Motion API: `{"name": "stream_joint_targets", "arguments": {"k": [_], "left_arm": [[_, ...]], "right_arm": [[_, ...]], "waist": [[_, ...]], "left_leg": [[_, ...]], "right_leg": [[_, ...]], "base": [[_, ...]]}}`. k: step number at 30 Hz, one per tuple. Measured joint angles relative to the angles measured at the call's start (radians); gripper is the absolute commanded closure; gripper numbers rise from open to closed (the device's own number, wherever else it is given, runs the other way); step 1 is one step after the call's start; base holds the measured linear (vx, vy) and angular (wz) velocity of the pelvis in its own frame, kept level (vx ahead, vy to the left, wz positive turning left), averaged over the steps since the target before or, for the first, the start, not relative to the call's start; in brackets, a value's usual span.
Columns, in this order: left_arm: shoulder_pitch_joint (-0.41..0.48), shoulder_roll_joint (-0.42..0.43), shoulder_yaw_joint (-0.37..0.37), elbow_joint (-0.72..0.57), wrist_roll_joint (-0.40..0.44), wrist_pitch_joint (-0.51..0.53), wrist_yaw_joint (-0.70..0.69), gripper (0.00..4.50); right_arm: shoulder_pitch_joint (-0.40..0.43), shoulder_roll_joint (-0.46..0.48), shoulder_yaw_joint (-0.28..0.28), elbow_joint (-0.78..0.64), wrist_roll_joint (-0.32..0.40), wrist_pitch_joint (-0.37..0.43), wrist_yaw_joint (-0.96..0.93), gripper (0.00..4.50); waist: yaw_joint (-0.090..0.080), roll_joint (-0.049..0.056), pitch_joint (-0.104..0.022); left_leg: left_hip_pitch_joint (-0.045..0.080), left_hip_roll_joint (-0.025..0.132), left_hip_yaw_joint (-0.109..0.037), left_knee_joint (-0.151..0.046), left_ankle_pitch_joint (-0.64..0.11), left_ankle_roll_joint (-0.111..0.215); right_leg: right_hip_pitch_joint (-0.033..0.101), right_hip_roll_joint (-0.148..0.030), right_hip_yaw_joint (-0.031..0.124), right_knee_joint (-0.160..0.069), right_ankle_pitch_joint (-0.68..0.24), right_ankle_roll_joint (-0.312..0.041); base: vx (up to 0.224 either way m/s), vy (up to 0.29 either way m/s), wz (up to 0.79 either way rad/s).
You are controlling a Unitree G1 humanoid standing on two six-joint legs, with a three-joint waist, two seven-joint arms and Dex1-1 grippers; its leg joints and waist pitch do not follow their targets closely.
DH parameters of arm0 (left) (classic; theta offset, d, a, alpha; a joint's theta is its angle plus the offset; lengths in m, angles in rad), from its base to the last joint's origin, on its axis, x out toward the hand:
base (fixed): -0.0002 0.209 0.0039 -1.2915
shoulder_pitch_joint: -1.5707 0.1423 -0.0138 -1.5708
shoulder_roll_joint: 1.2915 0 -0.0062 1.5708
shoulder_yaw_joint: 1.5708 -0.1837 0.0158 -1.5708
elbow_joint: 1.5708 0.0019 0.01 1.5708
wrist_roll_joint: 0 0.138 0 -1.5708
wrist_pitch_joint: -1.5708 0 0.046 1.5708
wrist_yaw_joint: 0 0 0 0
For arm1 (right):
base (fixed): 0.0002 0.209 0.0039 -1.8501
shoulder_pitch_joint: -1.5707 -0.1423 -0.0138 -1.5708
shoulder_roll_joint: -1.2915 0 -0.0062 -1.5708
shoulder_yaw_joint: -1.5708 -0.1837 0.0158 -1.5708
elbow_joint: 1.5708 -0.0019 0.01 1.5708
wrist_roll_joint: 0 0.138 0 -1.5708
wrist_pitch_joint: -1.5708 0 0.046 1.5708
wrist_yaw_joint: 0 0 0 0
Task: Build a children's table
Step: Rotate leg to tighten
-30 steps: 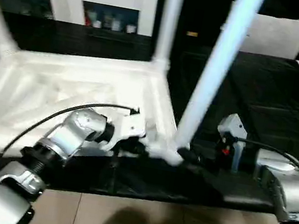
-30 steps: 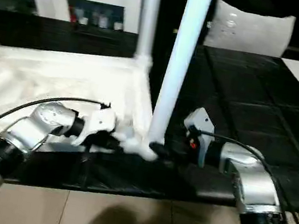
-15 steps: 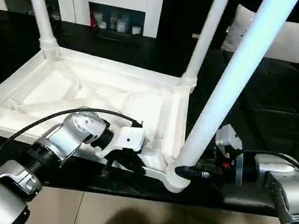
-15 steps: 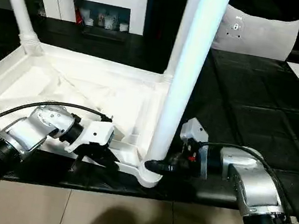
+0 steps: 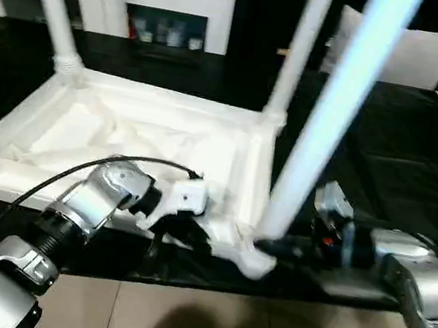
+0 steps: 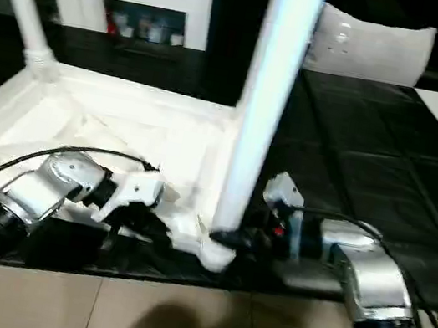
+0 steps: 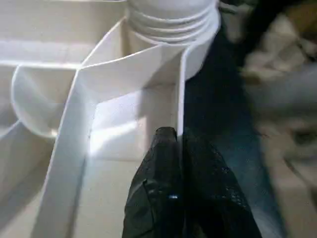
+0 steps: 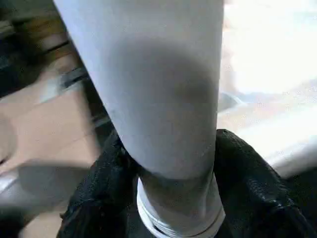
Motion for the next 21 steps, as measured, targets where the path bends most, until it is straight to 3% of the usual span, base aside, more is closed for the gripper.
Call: {"name": "stream_joint_targets", "arguments": {"k": [4,6,10,12,13,15,16,21], "left_arm": [[-0.002,-0.087,0.045,-0.015,0.023,0.132,0.194,4.50],[-0.002,-0.122,0.057,-0.022,0.028,0.176,0.259,4.50],[0.001,-0.198,0.085,-0.037,0.038,0.248,0.398,4.50],[0.005,-0.226,0.096,-0.052,0.044,0.279,0.451,4.50],[0.007,-0.235,0.097,-0.061,0.046,0.290,0.469,4.50],[0.010,-0.243,0.096,-0.067,0.047,0.299,0.484,4.50],[0.010,-0.245,0.096,-0.068,0.047,0.302,0.485,4.50],[0.010,-0.226,0.073,-0.068,0.049,0.264,0.467,4.50]], "right_arm": [[-0.048,0.126,-0.063,0.011,-0.057,0.103,-0.284,2.55],[-0.067,0.168,-0.082,0.020,-0.074,0.127,-0.381,2.55],[-0.084,0.230,-0.101,0.042,-0.118,0.092,-0.524,2.55],[-0.083,0.267,-0.125,0.056,-0.125,0.067,-0.576,1.87],[-0.083,0.277,-0.136,0.060,-0.124,0.060,-0.587,1.87],[-0.081,0.282,-0.138,0.057,-0.121,0.060,-0.590,1.87],[-0.077,0.281,-0.138,0.051,-0.121,0.060,-0.590,1.50],[-0.060,0.253,-0.119,0.042,-0.121,0.030,-0.543,1.21]], "waist": [[-0.042,0.000,0.000],[-0.053,0.000,0.000],[-0.050,0.000,0.000],[-0.047,0.001,0.000],[-0.046,0.001,0.000],[-0.046,0.001,0.000],[-0.045,0.001,0.000],[-0.041,0.003,0.001]], "left_leg": [[0.000,-0.001,0.000,0.001,0.000,-0.001],[-0.001,-0.001,0.000,0.001,0.000,-0.001],[-0.002,-0.001,-0.001,-0.003,0.001,0.001],[-0.003,0.000,-0.001,-0.003,0.002,0.006],[-0.004,0.000,-0.001,-0.003,0.001,0.007],[-0.004,0.000,0.000,-0.003,0.000,0.009],[-0.004,0.000,0.000,-0.003,0.000,0.010],[-0.004,0.000,0.001,-0.003,-0.001,0.010]], "right_leg": [[0.000,0.000,0.000,-0.002,0.000,0.000],[-0.001,0.001,-0.001,-0.002,0.000,0.000],[-0.001,0.001,-0.002,-0.002,0.000,0.000],[-0.002,0.001,-0.001,-0.002,-0.001,0.001],[-0.003,0.001,-0.001,-0.003,-0.001,0.001],[-0.003,0.000,0.000,-0.003,-0.001,0.001],[-0.003,0.000,0.000,-0.003,-0.002,0.002],[-0.003,0.000,0.001,-0.003,-0.002,0.002]], "base": [[0.000,0.000,0.00],[0.000,0.000,0.00],[0.000,0.000,0.00],[0.000,0.000,0.00],[0.000,0.000,0.00],[0.000,0.000,0.00],[0.000,0.000,0.00],[0.000,0.000,0.00]]}}
